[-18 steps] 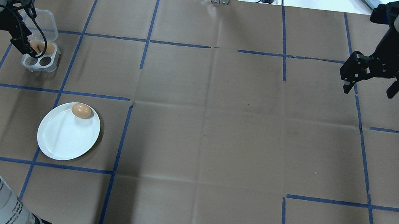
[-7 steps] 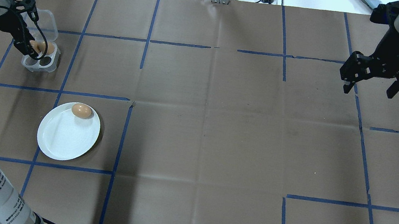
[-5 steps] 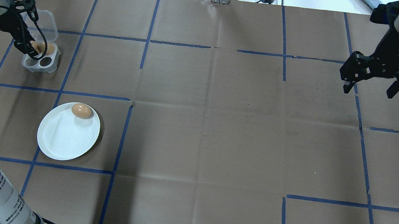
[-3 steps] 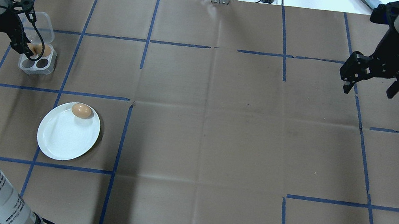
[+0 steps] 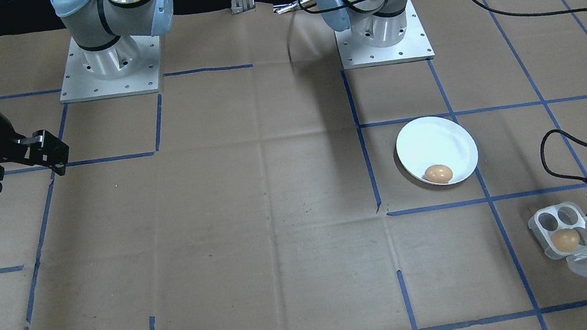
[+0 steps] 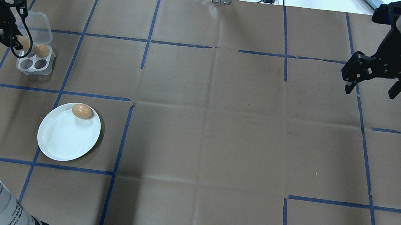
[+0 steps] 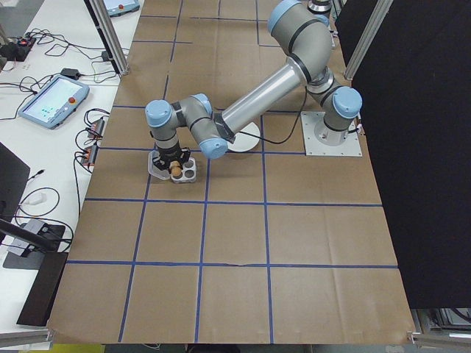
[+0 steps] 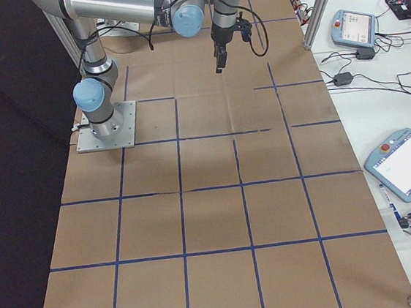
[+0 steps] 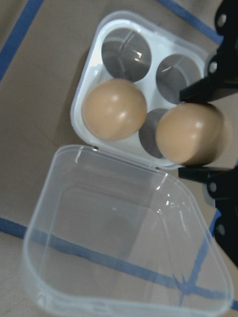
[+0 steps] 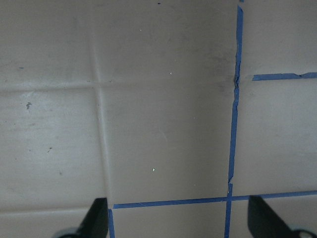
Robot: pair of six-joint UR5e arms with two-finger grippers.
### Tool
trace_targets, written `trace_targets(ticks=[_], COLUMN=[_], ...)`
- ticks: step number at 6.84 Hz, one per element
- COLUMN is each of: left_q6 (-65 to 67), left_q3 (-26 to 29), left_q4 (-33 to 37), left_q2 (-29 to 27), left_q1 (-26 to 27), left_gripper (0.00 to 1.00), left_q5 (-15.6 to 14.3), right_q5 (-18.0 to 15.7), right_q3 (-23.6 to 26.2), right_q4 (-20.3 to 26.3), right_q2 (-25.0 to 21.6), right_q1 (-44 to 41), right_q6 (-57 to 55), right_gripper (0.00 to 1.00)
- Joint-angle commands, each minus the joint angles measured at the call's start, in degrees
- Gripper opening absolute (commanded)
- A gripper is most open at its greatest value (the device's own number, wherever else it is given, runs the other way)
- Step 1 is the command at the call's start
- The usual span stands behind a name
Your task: Place egg on plate
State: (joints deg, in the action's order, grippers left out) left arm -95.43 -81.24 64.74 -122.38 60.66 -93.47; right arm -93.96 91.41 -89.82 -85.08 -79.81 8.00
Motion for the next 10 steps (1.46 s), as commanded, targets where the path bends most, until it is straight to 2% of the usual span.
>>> trace_targets(ticks=[1,3,4,5,6,8,10], left_q6=[3.46,29.05,33.51,34.16,34.17,34.35,34.26], left_q3=[-5.12,-15.21,-18.39,-20.69,-22.71,-23.88,-21.95], left_q4=[11.13,17.57,22.57,23.66,23.59,22.8,20.88], left_q2=[7.21,13.01,15.22,15.76,15.51,14.98,14.01], left_q1=[1.38,3.75,4.03,4.64,5.51,5.52,5.35], left_gripper=[0.0,0.0,0.0,0.0,0.03,0.68,0.95], left_q5=[0.65,0.74,2.05,3.71,6.95,7.07,6.98], right_q5=[0.0,0.0,0.0,0.0,0.0,0.0,0.0], right_q3=[0.0,0.0,0.0,0.0,0.0,0.0,0.0], right_q4=[0.0,0.0,0.0,0.0,0.0,0.0,0.0], right_q2=[0.0,0.0,0.0,0.0,0.0,0.0,0.0], right_q1=[0.0,0.0,0.0,0.0,0.0,0.0,0.0], right_q6=[0.0,0.0,0.0,0.0,0.0,0.0,0.0], right_gripper=[1.0,1.0,1.0,1.0,1.0,1.0,1.0])
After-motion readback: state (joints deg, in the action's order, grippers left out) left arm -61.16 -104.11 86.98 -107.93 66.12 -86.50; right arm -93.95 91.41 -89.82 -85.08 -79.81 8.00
